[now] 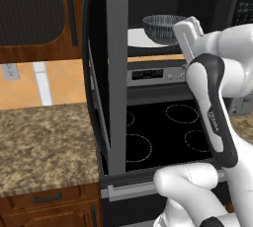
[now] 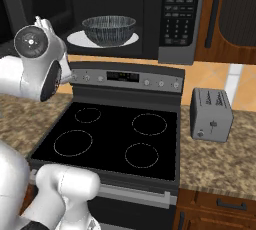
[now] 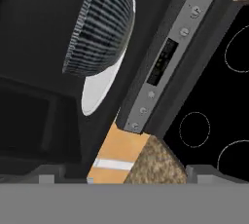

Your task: Open the microwave, place the bowl with waffle inside the microwave, then close the microwave door and turn it on.

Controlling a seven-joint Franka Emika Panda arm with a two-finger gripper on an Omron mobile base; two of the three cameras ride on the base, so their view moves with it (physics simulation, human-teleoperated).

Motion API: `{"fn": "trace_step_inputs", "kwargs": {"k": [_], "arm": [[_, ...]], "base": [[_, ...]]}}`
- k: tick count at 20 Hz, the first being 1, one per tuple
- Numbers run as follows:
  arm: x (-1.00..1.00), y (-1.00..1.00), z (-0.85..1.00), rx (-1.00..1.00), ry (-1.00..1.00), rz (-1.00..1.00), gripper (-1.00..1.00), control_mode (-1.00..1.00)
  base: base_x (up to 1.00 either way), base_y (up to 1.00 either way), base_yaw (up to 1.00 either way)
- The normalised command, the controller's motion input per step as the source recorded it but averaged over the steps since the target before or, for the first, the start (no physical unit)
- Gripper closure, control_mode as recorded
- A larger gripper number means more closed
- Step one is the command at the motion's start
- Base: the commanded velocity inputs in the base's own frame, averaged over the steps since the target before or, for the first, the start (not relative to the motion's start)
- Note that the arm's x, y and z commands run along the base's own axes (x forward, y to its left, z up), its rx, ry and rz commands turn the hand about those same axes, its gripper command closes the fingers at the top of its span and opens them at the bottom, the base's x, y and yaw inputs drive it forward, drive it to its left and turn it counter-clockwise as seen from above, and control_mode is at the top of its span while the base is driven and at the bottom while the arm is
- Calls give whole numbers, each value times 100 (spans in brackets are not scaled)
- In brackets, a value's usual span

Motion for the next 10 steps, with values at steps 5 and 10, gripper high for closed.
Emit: {"fn": "trace_step_inputs", "kwargs": {"k": [5, 10], "arm": [[-100, 28, 16, -14, -2, 51, -100, -100], [-100, 25, 32, -72, -25, 41, -100, -100]], "base": [[0, 0, 0], [0, 0, 0]]}}
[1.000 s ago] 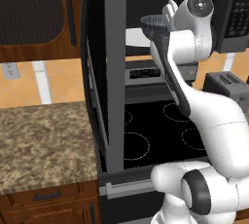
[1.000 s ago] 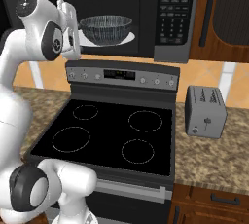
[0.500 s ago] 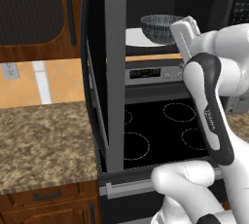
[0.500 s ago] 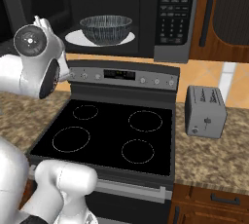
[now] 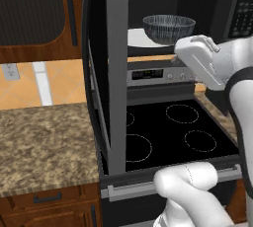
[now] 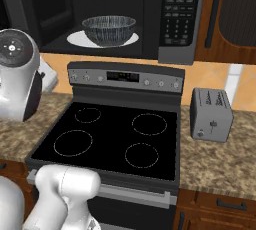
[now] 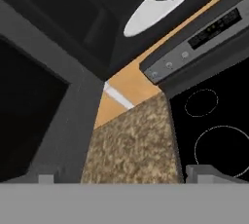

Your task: Open the microwave, place the bowl with waffle inside the microwave, then close the microwave door and turn it on.

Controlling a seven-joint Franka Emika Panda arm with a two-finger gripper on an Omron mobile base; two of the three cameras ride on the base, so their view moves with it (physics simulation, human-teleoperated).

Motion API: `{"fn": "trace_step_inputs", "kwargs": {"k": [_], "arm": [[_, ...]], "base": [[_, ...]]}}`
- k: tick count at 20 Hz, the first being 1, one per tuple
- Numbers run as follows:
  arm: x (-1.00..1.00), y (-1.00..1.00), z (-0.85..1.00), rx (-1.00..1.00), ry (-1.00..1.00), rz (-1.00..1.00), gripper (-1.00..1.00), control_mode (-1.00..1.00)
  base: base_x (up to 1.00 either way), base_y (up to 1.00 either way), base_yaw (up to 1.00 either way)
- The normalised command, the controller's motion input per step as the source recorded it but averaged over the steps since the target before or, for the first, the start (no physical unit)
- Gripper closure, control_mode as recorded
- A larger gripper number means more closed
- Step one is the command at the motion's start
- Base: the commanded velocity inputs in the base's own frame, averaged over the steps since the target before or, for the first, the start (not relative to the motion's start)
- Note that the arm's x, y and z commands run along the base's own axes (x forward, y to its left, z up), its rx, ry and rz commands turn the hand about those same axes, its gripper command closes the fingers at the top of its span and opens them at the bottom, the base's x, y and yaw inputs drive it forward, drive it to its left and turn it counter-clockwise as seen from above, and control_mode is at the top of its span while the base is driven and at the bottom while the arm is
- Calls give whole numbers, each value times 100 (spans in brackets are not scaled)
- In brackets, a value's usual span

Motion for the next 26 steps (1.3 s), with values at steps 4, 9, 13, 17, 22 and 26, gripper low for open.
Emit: {"fn": "trace_step_inputs", "kwargs": {"k": [4, 9, 13, 17, 22, 26], "arm": [[-77, 0, 22, -95, -41, 52, -100, -100], [-67, 0, 2, -92, -32, 55, -100, -100], [-87, 2, -4, -88, -37, 49, -100, -100], [-92, 16, -45, -89, -39, 43, -100, -100], [-50, 55, -23, -69, -47, 33, -100, -100], [-25, 98, -36, -52, -23, 10, -100, -100]], "base": [[0, 0, 0], [0, 0, 0], [0, 0, 0], [0, 0, 0], [0, 0, 0], [0, 0, 0]]}}
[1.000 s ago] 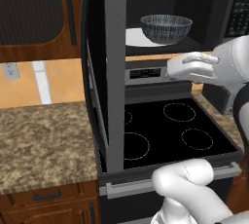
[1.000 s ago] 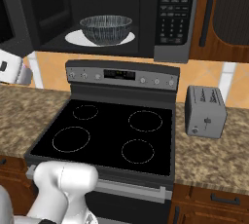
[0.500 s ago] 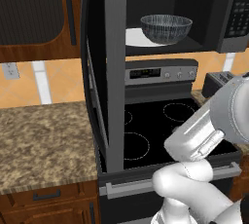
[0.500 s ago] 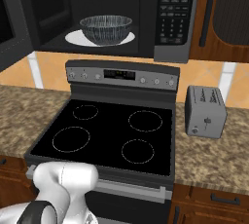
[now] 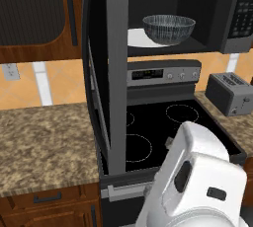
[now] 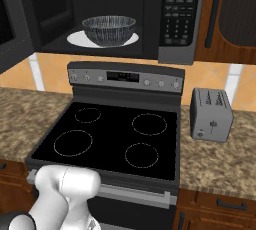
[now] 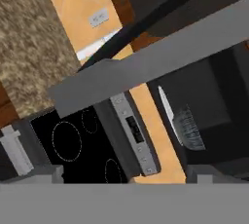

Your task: Open the microwave, place the bowl with waffle inside the microwave, then close the microwave door and turn it on.

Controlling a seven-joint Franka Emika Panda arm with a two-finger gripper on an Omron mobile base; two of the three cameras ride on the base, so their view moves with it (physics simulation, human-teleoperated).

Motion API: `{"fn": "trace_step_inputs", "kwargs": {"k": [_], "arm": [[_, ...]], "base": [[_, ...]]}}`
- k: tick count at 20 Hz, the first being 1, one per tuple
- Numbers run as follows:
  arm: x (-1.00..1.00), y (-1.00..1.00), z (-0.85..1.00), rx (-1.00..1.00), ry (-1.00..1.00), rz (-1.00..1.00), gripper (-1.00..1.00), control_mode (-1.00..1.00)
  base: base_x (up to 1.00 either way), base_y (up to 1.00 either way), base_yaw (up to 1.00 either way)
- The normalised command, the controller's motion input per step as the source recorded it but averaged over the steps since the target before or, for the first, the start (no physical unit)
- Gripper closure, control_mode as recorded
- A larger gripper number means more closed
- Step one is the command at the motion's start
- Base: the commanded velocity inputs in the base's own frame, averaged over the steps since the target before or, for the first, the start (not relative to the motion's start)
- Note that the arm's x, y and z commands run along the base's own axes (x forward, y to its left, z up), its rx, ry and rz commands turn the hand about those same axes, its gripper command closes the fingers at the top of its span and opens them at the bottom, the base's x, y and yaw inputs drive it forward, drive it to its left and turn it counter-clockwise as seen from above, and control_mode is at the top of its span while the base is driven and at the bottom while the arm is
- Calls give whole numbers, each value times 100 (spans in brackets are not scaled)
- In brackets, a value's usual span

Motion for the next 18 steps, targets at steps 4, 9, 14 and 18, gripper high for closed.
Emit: {"fn": "trace_step_inputs", "kwargs": {"k": [4, 9, 14, 18], "arm": [[-25, 100, -47, -53, -19, 7, -100, -100], [59, 100, -69, -50, -7, 1, -100, -100], [100, 86, -50, -33, 0, -4, -100, -100], [100, 35, -36, -24, 4, -19, -100, -100]], "base": [[0, 0, 0], [0, 0, 0], [0, 0, 0], [0, 0, 0]]}}
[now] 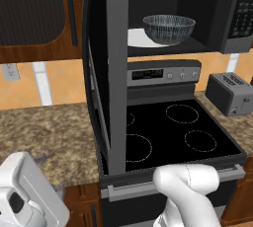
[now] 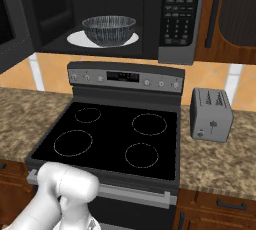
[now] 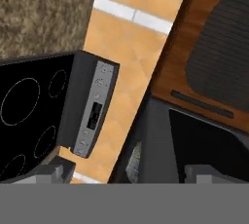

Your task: Open the microwave, place the bowl with waffle inside the microwave, then close the microwave door and turn it on.

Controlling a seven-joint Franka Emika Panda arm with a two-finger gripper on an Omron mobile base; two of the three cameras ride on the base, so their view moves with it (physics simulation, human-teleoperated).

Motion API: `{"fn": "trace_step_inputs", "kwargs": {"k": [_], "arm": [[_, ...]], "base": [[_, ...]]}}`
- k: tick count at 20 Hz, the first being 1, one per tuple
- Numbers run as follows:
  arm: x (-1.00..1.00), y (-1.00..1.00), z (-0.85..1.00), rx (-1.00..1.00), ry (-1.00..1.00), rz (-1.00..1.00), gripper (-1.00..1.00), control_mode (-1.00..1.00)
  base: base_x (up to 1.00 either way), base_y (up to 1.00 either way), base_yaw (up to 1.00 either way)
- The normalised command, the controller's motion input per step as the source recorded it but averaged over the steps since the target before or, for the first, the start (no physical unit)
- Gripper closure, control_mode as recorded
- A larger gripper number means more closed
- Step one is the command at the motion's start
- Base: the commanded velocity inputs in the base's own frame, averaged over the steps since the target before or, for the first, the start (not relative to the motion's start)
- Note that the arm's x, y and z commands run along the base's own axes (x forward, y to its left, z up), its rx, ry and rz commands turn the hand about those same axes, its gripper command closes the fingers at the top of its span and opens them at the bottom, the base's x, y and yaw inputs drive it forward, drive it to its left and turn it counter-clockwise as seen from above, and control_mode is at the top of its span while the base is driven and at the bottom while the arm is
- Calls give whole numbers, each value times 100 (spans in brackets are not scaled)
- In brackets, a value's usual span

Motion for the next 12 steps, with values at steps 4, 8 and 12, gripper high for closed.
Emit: {"fn": "trace_step_inputs", "kwargs": {"k": [4, 8, 12], "arm": [[98, 4, -11, -18, 5, -31, -100, -100], [29, -4, 17, -8, -4, -33, -100, -100], [-4, -57, 19, 0, -7, -33, -100, -100]], "base": [[0, 0, 0], [0, 0, 0], [0, 0, 0]]}}
